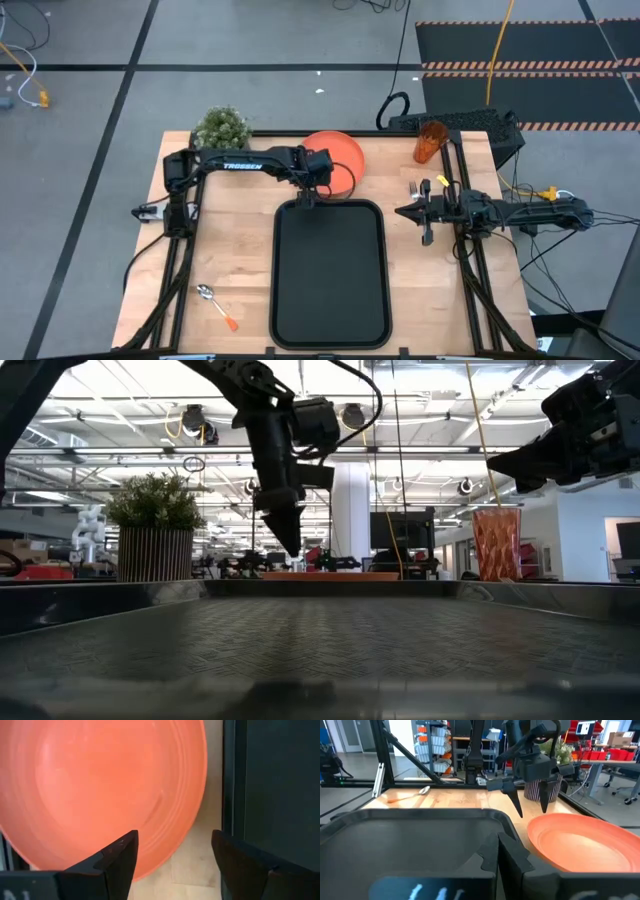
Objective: Pick and place plate/cup/fork/spoon on tray
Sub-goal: Put the orange plate on the black tray
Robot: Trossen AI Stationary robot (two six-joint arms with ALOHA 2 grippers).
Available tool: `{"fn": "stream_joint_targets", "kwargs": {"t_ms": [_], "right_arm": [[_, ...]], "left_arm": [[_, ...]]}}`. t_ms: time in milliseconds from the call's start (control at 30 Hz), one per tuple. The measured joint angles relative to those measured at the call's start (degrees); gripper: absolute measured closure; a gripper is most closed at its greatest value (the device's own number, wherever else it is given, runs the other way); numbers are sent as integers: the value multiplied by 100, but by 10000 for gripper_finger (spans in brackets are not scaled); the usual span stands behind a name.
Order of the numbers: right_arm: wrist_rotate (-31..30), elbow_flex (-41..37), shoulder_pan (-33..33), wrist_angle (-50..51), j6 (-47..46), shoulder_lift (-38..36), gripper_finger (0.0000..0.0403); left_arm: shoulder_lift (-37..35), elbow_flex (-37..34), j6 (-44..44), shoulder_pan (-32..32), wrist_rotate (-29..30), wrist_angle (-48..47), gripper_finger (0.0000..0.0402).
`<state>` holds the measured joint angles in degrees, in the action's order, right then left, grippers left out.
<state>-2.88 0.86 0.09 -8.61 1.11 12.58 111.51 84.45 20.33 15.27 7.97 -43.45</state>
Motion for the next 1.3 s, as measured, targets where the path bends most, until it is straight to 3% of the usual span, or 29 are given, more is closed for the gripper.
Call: {"fn": "stream_joint_targets", "kwargs": {"t_ms": [400,1067,1167,1300], "right_arm": [[-4,0,1,39,20,55,403],[-6,0,-1,39,-40,127,403],[-24,0,-1,31,-33,136,403],[-28,-1,-1,29,8,138,403]], "left_arm": [[86,-1,151,4,-46,-49,217],[650,-12,337,38,212,70,223],[651,-12,337,52,214,66,250],[651,-12,359,44,278,39,337]]}}
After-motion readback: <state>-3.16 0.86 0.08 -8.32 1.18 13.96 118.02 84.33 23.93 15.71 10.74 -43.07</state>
